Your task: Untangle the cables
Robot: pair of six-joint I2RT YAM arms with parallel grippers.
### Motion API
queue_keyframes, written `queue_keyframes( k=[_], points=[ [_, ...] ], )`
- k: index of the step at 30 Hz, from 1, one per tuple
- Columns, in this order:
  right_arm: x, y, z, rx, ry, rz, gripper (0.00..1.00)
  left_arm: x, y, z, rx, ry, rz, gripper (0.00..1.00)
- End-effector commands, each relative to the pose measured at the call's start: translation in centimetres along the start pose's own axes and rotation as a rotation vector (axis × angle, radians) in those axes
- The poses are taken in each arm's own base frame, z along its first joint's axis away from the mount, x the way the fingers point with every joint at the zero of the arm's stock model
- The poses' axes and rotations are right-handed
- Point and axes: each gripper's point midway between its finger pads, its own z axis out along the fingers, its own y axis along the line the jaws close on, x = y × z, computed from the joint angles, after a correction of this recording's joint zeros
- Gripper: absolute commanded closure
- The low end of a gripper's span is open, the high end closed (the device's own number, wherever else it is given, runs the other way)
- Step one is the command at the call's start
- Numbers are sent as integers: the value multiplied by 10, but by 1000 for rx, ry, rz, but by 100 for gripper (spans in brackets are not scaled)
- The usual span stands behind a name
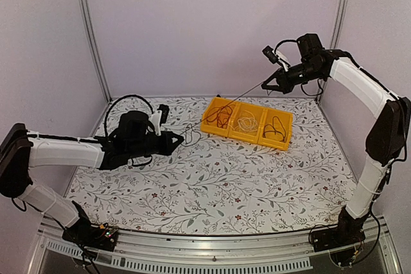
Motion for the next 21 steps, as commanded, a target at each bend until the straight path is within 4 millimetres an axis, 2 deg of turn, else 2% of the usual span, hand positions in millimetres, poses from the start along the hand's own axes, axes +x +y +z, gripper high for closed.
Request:
queue_keyframes(
  k=[1,4,8,11,14,16,18,20,21],
  points=[
    [-20,-66,-38,237,-80,34,100,48,63,-14,-262,160,51,100],
    [-16,-69,-38,239,-75,40,100,49,63,-13,-258,166,52,100],
    [1,-48,-27,125,-43,25,100,37,45,-3,-173,150,71,100],
    [39,-21,-10,23,16,26,100,32,27,5,-86,158,95,100],
    [98,18,13,-56,115,-10,100,39,24,13,-60,195,125,100],
    [124,36,14,-71,140,-22,100,48,19,17,-20,231,141,100],
    [135,45,11,-79,148,9,100,60,13,21,40,277,157,100],
    [130,45,9,-80,140,29,100,71,11,23,64,325,164,98],
    [126,45,9,-78,131,39,100,75,14,24,56,341,165,94]
  ],
)
